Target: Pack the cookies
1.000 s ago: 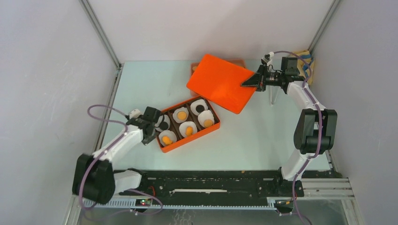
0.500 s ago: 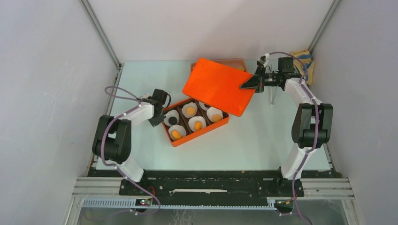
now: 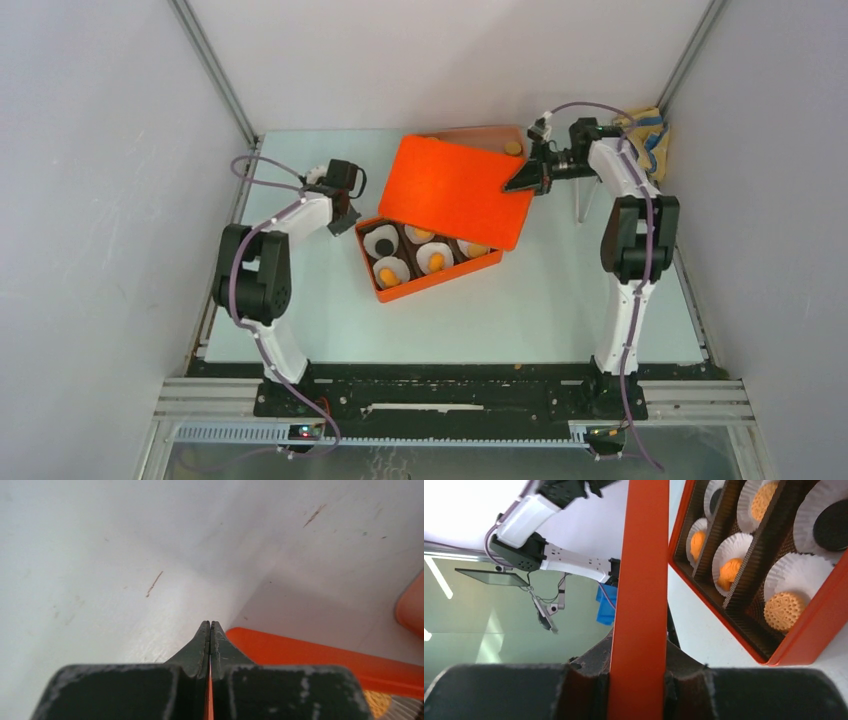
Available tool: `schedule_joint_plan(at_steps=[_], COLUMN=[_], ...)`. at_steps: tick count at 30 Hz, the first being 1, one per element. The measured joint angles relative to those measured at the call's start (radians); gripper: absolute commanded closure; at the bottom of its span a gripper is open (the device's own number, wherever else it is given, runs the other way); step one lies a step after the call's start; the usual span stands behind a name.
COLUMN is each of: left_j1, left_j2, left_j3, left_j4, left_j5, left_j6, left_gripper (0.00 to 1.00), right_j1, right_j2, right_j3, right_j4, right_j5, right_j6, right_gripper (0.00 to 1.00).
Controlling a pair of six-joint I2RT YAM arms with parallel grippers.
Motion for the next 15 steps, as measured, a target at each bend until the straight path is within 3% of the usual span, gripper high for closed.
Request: schedule_joint_plan(at_steps=[7, 11, 15], left_j1=[-0.011, -0.060, -0.092], left_j2=[-0.271, -0.497, -0.560], left_j3=[-0.016, -0.089, -0.134], left_j4=[-0.029, -0.028, -0.032], left_j5=[-0.100, -0.164, -0.184], left_j6=[0.021, 0.027, 0.029], left_gripper=[1.00, 1.00, 1.00], right_j1=[0.131, 0.195, 0.219], right_j2=[0.151, 0.157, 0.157], right_j3=[0.043, 0.047, 0.043], right_j4=[-0.240, -0.266, -0.242], right_j5=[0.096, 0.129, 0.128], right_j6=[-0.187, -0.207, -0.176], right_gripper=[1.00, 1.00, 1.00])
